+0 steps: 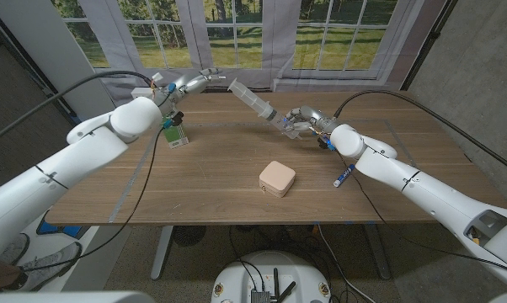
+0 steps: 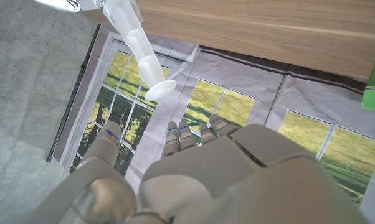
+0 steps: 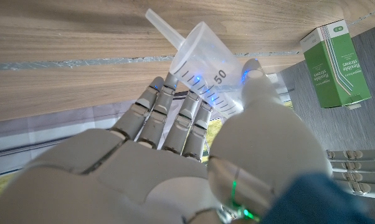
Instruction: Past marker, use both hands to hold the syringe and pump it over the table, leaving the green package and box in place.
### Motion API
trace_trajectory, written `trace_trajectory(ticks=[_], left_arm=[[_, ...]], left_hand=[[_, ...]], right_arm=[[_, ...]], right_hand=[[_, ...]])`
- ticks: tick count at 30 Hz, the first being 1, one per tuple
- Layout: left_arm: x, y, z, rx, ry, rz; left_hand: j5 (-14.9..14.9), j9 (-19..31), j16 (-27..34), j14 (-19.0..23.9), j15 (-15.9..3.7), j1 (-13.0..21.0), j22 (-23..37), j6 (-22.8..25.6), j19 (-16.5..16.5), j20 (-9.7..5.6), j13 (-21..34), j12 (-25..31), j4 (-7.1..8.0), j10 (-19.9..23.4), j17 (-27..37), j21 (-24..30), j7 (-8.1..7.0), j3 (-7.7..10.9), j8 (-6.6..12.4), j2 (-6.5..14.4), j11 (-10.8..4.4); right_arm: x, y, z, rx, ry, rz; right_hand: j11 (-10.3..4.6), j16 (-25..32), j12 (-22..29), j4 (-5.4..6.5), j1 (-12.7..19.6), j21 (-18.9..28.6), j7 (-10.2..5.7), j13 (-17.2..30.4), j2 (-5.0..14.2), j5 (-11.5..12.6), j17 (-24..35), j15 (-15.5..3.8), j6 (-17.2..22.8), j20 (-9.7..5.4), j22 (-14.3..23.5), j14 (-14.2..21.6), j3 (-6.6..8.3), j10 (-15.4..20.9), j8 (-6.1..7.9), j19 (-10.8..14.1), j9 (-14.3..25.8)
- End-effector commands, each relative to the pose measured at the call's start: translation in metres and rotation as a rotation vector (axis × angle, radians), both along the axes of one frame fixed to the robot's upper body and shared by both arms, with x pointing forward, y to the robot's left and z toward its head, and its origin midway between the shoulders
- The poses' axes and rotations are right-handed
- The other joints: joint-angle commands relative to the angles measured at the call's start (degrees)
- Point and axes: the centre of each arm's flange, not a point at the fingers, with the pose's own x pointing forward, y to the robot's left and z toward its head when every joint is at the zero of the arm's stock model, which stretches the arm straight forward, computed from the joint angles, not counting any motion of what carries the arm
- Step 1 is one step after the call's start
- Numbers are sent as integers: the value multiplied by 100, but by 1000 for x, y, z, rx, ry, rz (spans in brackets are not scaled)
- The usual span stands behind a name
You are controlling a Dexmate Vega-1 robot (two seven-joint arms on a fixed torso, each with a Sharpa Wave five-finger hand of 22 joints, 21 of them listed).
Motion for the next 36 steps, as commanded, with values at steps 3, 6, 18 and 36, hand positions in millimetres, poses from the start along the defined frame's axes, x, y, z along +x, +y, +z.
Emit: trace_trajectory(ticks=[3, 6, 18, 36], left_arm=[[6, -9, 3, 99, 69, -23], [7, -12, 3, 121, 75, -18], [11, -17, 0, 146, 83, -20], [15, -24, 5, 196, 75, -8]], left_hand=[[15, -1, 24, -150, 6, -60, 7, -67, -144, -181, 5, 1, 39, -57, 16, 9, -22, -38, -11, 368, -15], [18, -3, 28, -182, 3, -81, 8, -78, -224, -189, 3, 15, 67, -34, 19, 8, -49, -42, -6, 371, -48], [29, -7, 34, -259, -2, -100, 10, -190, -453, -260, -1, 12, 116, -63, 9, 12, -65, -36, -17, 380, -44], [34, -9, 42, -317, -73, -96, 13, -155, -656, -250, -1, 29, 148, -51, -4, 33, -52, -30, 22, 391, -45]], right_arm=[[1, -1, 2, 10, -5, 9], [0, -1, 3, 11, -5, 12], [0, -2, 5, 24, -4, 30], [0, 1, 9, 9, -16, 46]], right_hand=[[-298, 1, -39, -4, 799, -32, -524, 30, 793, 55, 30, -975, 587, -315, 12, 39, -22, 358, 18, 55, 31], [-298, -11, -43, -3, 801, -28, -523, 32, 793, 57, 27, -973, 589, -316, 12, 34, -23, 359, 15, 67, 31], [-297, -23, -37, 11, 791, -26, -521, 55, 801, 61, 33, -969, 591, -315, 12, 52, -44, 387, -1, 79, 31], [-294, -42, -41, 10, 798, -28, -523, 73, 808, 69, 38, -977, 605, -297, 12, 62, -58, 403, -13, 82, 32]])
